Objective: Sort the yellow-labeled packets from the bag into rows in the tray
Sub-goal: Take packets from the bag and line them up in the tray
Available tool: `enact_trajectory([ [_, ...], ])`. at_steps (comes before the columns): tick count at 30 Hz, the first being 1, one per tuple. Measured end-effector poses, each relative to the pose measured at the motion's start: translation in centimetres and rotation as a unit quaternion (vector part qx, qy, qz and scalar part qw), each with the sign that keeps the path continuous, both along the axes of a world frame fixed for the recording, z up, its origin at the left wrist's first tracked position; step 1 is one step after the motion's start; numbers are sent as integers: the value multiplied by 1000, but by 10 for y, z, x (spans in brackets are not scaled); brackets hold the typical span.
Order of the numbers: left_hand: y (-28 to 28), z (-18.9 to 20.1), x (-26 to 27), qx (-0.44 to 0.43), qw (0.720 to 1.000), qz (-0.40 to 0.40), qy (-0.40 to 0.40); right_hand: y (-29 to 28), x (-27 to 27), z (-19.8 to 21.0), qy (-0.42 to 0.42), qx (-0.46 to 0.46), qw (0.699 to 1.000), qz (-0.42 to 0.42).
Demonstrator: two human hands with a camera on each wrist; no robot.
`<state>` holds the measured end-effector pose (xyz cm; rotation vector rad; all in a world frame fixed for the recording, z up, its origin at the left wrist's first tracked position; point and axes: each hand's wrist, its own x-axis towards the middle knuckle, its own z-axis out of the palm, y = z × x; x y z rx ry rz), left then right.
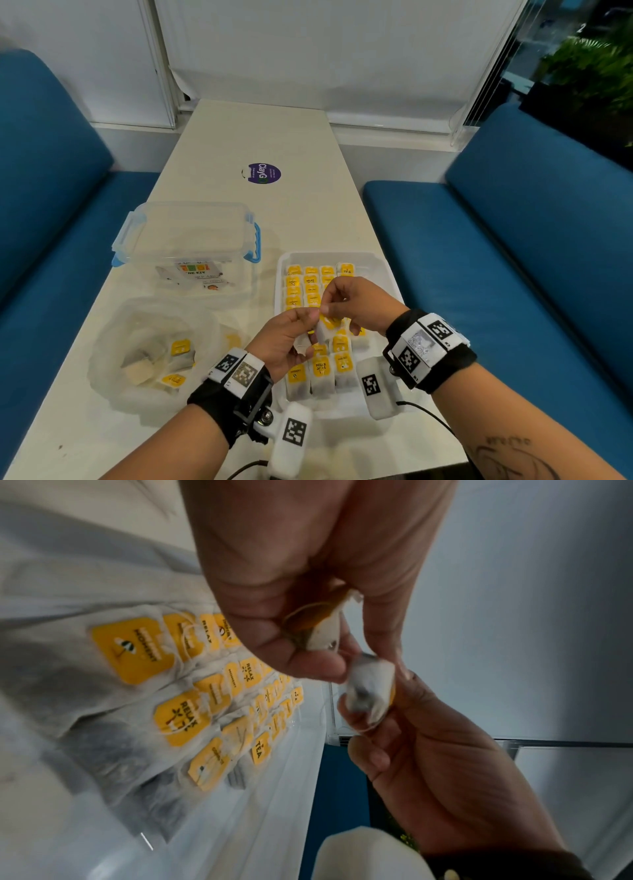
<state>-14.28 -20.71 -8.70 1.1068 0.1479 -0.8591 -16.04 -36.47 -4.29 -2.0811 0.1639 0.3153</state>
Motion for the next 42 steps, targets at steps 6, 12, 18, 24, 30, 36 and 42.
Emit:
enact_trajectory([
  [6, -3, -2, -3, -29, 999, -26, 37, 6, 0, -2, 15, 13, 1000, -1],
  [12, -3, -2, -3, -1, 999, -40, 4, 3, 0, 2, 18, 45, 998, -45],
  [18, -7, -5, 3, 28, 999, 17, -21, -5, -6, 4, 72, -38, 995, -58],
  [24, -2, -10, 8, -10, 994, 94, 60, -23, -3, 6, 25, -277, 959, -47],
  [30, -4, -10, 13, -36, 992, 97, 79, -41, -3, -4, 101, -325, 940, -36],
  [36, -1, -14, 17, -40, 991, 94, 87, -40, -8, -15, 262, -334, 896, 131],
  [42, 0, -17, 17, -46, 991, 92, 90, -38, 2, -26, 301, -299, 896, 135],
])
